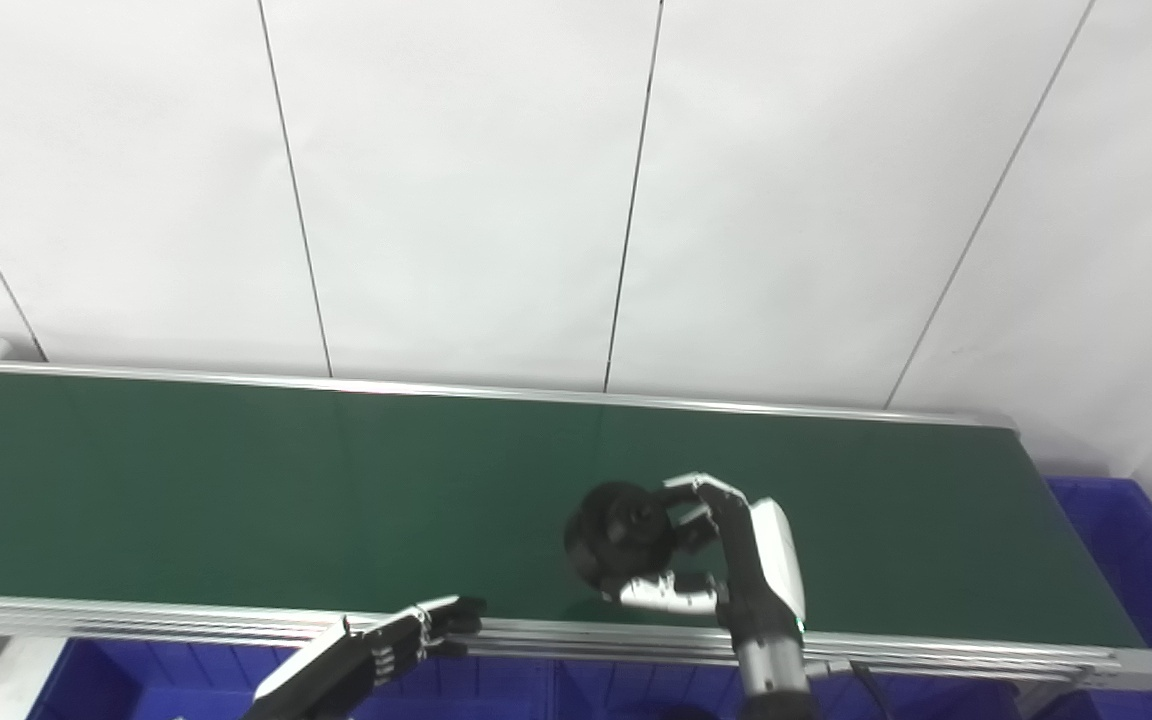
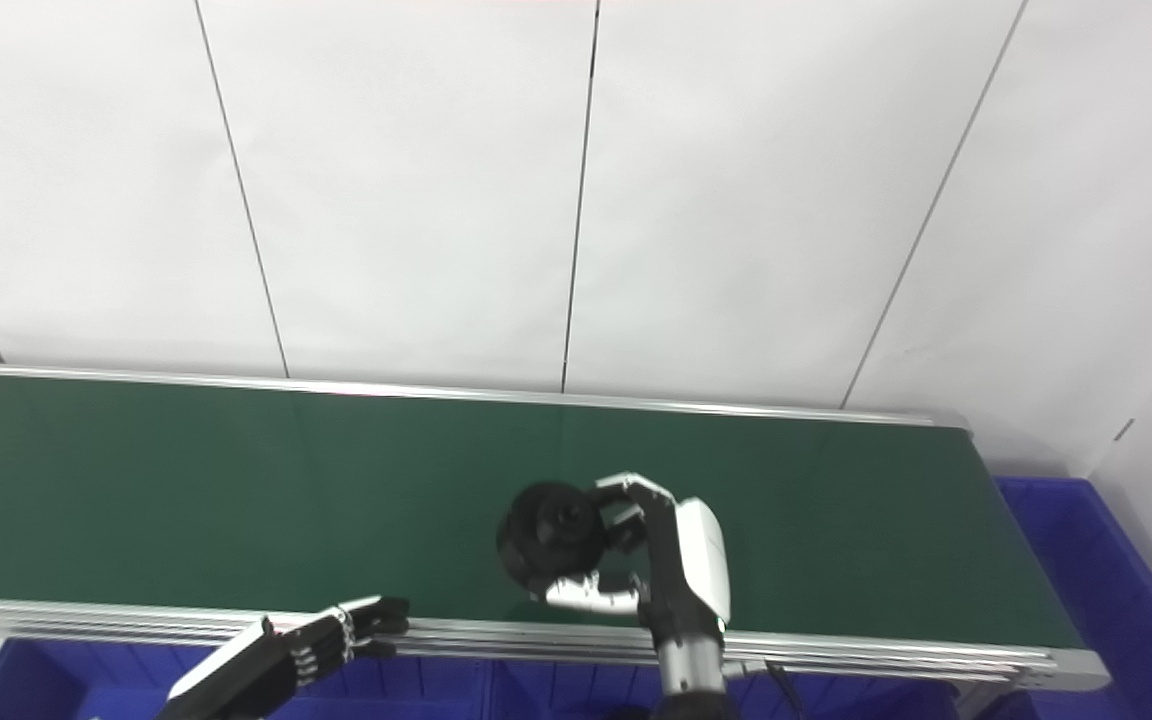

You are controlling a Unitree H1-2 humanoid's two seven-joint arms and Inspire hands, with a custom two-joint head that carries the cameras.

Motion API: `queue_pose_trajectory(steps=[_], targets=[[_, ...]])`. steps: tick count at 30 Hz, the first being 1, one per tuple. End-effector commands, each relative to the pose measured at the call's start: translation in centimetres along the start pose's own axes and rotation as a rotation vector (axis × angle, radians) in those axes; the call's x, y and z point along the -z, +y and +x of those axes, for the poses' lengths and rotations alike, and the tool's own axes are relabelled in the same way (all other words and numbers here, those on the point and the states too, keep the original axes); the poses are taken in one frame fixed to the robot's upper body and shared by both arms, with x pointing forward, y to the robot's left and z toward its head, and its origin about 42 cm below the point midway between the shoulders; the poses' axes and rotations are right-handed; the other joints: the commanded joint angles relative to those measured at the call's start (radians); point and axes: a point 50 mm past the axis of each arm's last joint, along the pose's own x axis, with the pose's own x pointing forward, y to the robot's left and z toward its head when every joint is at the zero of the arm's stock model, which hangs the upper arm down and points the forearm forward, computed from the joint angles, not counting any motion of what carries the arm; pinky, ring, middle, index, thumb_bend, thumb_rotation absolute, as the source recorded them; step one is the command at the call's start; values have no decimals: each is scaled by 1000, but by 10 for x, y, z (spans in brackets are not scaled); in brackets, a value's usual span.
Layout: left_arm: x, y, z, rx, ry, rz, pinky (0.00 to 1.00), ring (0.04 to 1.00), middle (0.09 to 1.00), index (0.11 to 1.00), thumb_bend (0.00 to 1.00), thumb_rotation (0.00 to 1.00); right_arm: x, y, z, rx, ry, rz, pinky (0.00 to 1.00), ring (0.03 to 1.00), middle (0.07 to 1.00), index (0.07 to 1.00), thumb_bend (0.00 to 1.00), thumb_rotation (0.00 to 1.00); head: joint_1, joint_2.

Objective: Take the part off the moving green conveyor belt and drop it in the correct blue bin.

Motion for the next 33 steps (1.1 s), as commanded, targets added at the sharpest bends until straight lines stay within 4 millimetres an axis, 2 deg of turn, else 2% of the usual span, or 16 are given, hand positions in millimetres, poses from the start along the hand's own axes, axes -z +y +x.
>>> queue_pose_trajectory(steps=[1, 2, 3, 4, 5, 6, 7, 9, 15, 20, 28, 33], targets=[[-10, 15, 14, -8, -67, 39, 911, 938, 952, 923, 481, 648, -22, -16, 4, 30, -57, -1, 393, 415, 495, 538, 514, 0, -22, 30], [-11, 16, 17, -1, -72, 36, 920, 941, 955, 927, 464, 667, -24, -19, -2, 38, -57, 0, 392, 414, 491, 540, 514, 0, -36, 53], [-12, 16, 21, 6, -80, 37, 925, 943, 957, 929, 454, 680, -26, -24, -7, 48, -57, 1, 390, 414, 488, 541, 514, 0, -58, 96], [-13, 15, 24, 10, -83, 39, 927, 944, 958, 932, 450, 693, -28, -29, -13, 58, -54, 3, 386, 412, 487, 543, 514, 0, -58, 96], [-15, 15, 29, 15, -89, 42, 927, 944, 959, 932, 450, 695, -29, -34, -19, 67, -51, 3, 385, 412, 487, 543, 514, 0, -73, 138], [-15, 14, 33, 19, -94, 41, 928, 945, 958, 932, 452, 699, -30, -40, -28, 74, -45, 3, 385, 412, 487, 542, 514, 0, -75, 144], [-17, 13, 37, 23, -99, 40, 921, 943, 957, 930, 450, 699, -31, -45, -36, 80, -41, 2, 381, 412, 486, 544, 514, 0, -80, 167], [-19, 12, 45, 27, -104, 34, 915, 941, 954, 926, 448, 689, -29, -51, -53, 81, -31, 1, 374, 410, 486, 547, 513, 0, -84, 179], [-21, 9, 55, 34, -119, 14, 916, 943, 953, 923, 426, 648, -18, -61, -112, 45, 24, -3, 376, 417, 485, 537, 515, 0, -74, 180], [-28, 12, 56, 25, -134, 22, 902, 937, 949, 917, 451, 673, -14, -66, -139, 9, 62, -25, 379, 414, 485, 539, 515, 0, -63, 181], [-53, 13, 54, 34, -148, 39, 927, 956, 960, 923, 451, 696, 1, -66, -156, -67, 90, -174, 377, 408, 502, 535, 514, 0, -51, 189], [-63, 13, 50, 37, -139, 42, 929, 966, 967, 923, 467, 711, 14, -59, -154, -106, 99, -228, 410, 411, 499, 538, 515, 0, -42, 190]])
